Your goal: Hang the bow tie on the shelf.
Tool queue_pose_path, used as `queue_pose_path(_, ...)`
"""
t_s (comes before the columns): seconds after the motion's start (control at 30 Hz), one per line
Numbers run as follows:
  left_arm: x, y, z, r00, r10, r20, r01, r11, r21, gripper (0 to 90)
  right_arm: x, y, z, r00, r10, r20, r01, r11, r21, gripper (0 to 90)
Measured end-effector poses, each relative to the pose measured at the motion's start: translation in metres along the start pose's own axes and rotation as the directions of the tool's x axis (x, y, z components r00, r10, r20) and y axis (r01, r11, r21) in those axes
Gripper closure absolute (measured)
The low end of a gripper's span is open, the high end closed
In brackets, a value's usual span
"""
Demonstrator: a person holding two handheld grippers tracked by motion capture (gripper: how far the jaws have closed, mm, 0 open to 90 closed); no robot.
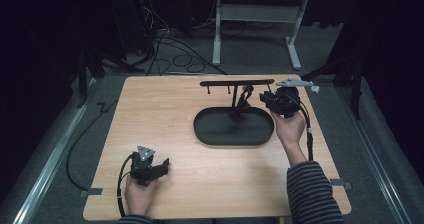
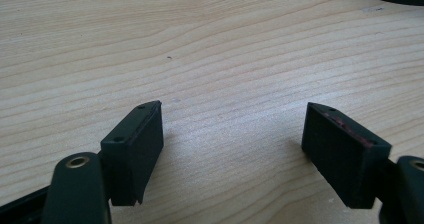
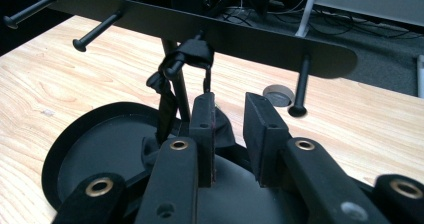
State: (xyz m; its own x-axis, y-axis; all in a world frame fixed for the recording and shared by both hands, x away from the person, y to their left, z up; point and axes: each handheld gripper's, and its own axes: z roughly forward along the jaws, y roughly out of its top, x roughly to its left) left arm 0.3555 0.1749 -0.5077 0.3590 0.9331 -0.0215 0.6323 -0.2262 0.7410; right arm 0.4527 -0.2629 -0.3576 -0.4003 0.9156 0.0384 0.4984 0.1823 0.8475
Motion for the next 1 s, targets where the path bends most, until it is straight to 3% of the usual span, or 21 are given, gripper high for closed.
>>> queue_pose_path(1.0,0.000,0.000,0.000,1.0000,0.004,-0.003,-0.004,1.0000,0.004,25.0,-0.017,-0.022,-0.035,0.9994,0.032,-0.017,-0.033,0.998,-0.044,67.9)
